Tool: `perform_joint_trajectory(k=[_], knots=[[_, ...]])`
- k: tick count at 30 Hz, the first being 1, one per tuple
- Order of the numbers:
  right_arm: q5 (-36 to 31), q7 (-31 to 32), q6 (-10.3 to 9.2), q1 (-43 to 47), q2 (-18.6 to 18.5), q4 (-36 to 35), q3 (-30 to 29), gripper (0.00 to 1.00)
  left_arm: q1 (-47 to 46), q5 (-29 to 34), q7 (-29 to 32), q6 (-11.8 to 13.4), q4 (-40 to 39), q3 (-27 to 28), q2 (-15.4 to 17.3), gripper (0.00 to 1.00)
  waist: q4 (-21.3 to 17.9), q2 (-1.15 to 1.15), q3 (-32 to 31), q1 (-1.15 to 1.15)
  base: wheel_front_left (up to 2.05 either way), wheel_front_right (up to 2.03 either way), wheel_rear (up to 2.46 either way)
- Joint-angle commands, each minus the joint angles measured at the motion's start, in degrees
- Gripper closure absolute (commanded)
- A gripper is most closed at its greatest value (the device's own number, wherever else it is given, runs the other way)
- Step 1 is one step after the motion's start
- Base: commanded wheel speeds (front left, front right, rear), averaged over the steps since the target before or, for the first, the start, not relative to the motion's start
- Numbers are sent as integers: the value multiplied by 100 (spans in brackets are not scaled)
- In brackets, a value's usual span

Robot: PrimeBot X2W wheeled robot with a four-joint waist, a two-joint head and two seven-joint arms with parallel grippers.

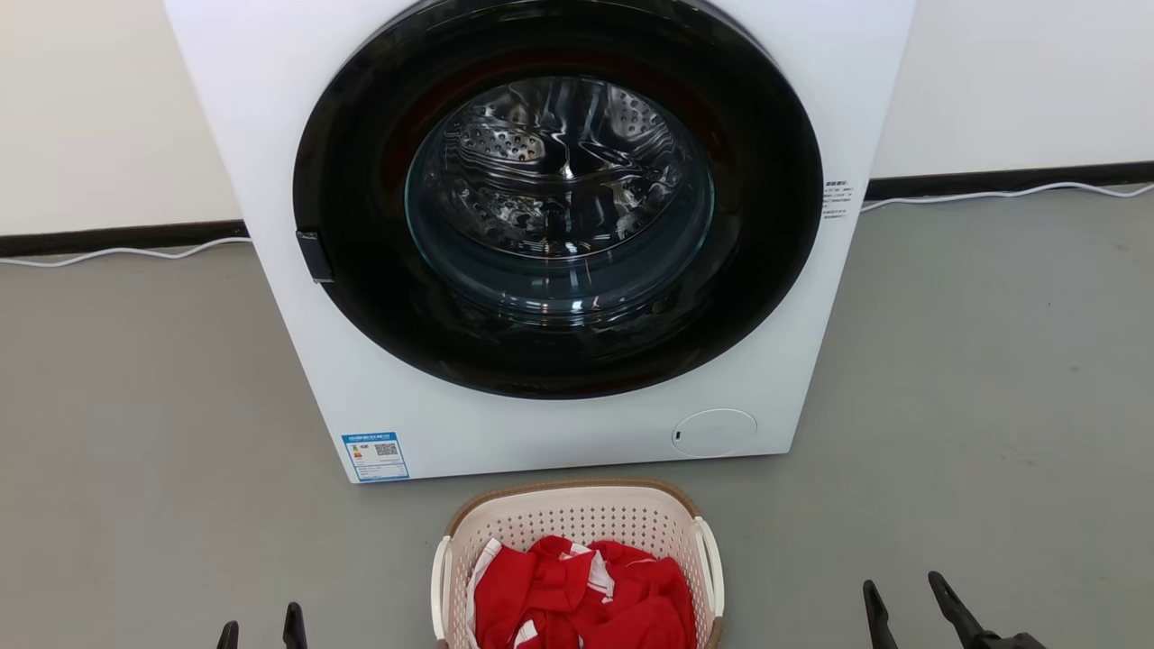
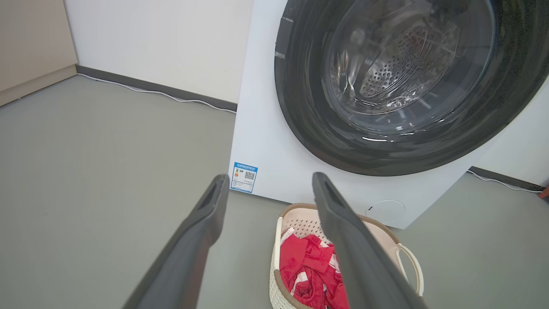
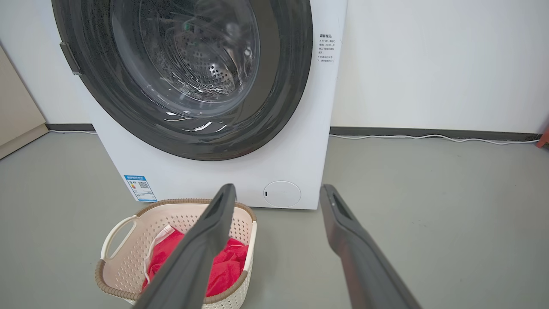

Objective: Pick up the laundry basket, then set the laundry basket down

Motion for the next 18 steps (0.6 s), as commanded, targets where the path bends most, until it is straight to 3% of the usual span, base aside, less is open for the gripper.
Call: perform_joint_trajectory(k=[1, 11, 12, 18], knots=[[-40, -78, -6, -84, -50, -166, 115, 0, -81, 16, -33, -31, -152, 192, 42, 0, -10, 0, -15, 1, 0, 0, 0], [-64, -78, -6, -3, -50, -313, 64, 0, -59, -11, -33, -34, -210, 113, 41, 0, 1, 0, -44, 1, 0, 0, 0], [-5, 2, 0, 109, 9, -142, -33, 100, 74, -14, 0, 1, -38, -38, -10, 100, -1, 0, -45, 1, 0, 0, 0], [119, 54, 0, 202, 86, 152, -21, 100, 147, -130, 37, 4, 250, -25, -129, 100, -1, 0, -43, 1, 0, 0, 0]])
